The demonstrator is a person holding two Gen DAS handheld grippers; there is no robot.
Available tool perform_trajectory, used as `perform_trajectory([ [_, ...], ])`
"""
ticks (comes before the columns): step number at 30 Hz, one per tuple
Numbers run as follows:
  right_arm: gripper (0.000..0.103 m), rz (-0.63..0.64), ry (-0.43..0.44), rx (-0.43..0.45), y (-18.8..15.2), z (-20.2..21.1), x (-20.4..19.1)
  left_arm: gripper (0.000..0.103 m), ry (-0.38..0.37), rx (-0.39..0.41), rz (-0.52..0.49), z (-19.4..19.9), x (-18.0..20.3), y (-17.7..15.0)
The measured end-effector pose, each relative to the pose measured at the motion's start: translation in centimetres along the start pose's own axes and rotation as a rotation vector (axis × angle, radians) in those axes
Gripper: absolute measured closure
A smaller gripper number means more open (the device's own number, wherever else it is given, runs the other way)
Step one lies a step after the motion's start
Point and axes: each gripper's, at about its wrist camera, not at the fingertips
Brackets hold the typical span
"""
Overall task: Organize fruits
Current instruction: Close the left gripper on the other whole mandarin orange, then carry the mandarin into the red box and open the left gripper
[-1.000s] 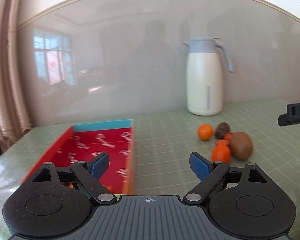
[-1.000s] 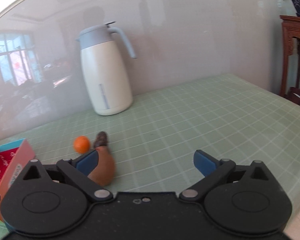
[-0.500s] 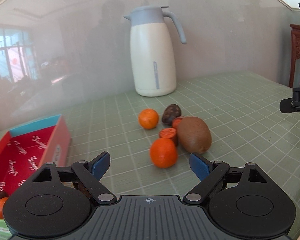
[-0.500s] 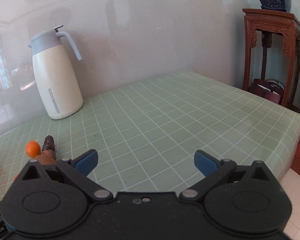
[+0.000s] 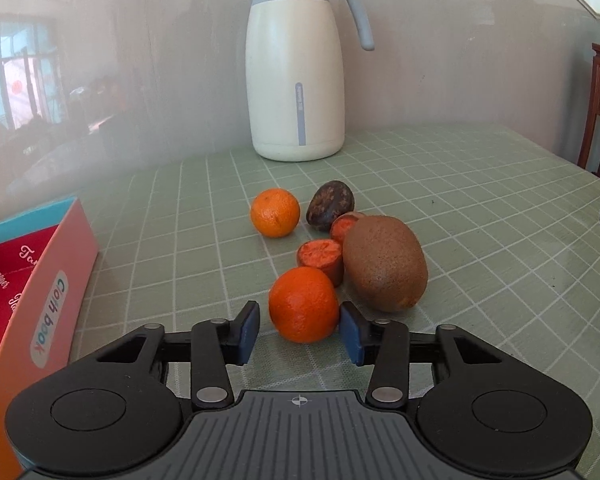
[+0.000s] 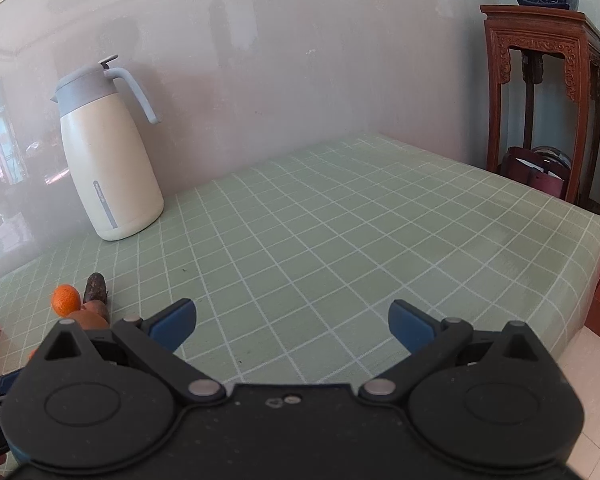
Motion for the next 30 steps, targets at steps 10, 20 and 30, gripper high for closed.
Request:
perform_trajectory([
  [10, 0.0, 0.023, 0.017, 0.006, 0.0, 0.1, -0.8, 0.065, 0.013, 0.047, 0.025, 1.1, -0.5, 0.0],
  [20, 0.0, 0.041, 0.023, 0.006, -0.1, 0.2, -1.4, 0.065, 0.074, 0.172, 0.079, 4.6, -2.8, 0.6],
  [30, 0.0, 0.095, 0.066, 0.012, -0.2, 0.4, -4.6, 0.065, 0.219, 0.261, 0.18, 7.6, -8.1, 1.2],
])
Point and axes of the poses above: each gripper's, at about its wrist camera, not at the fingertips, and z roughly against the way its jaws point, x to its right, y to its top, and after that the axes turned 11 degrees about z, right-handed
